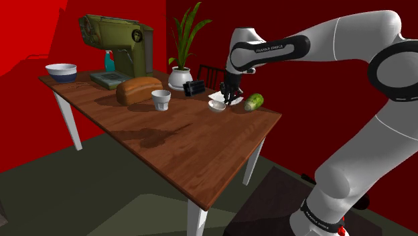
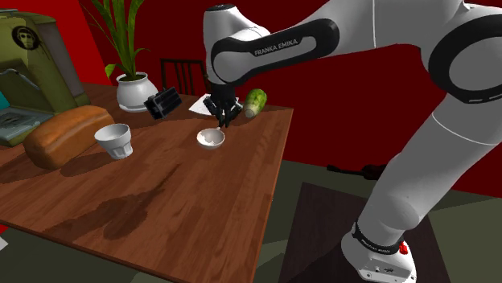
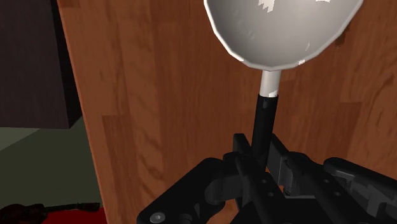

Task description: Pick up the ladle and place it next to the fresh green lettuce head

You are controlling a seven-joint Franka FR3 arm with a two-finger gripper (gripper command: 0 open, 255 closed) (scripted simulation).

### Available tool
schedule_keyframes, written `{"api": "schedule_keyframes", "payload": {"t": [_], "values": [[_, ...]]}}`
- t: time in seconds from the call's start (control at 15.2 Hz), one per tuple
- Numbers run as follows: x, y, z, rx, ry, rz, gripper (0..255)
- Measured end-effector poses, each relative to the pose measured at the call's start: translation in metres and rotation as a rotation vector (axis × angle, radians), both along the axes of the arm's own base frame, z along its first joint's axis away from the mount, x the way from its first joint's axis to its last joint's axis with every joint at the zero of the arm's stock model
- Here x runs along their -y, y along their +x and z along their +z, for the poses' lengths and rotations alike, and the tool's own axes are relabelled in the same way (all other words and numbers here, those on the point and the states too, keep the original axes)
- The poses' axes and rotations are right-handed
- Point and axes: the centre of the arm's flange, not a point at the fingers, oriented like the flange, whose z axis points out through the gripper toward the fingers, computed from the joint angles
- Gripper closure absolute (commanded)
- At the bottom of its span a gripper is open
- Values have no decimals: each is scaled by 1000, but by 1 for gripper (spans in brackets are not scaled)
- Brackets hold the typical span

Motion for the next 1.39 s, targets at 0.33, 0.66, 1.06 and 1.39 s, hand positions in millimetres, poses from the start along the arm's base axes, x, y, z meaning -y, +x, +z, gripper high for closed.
{"api": "schedule_keyframes", "payload": {"t": [0.33,0.66,1.06,1.39], "values": [[63,-14,2,0,0,0,255],[129,-29,3,0,0,0,255],[199,-44,1,0,0,0,255],[206,-46,-24,0,0,2,255]]}}
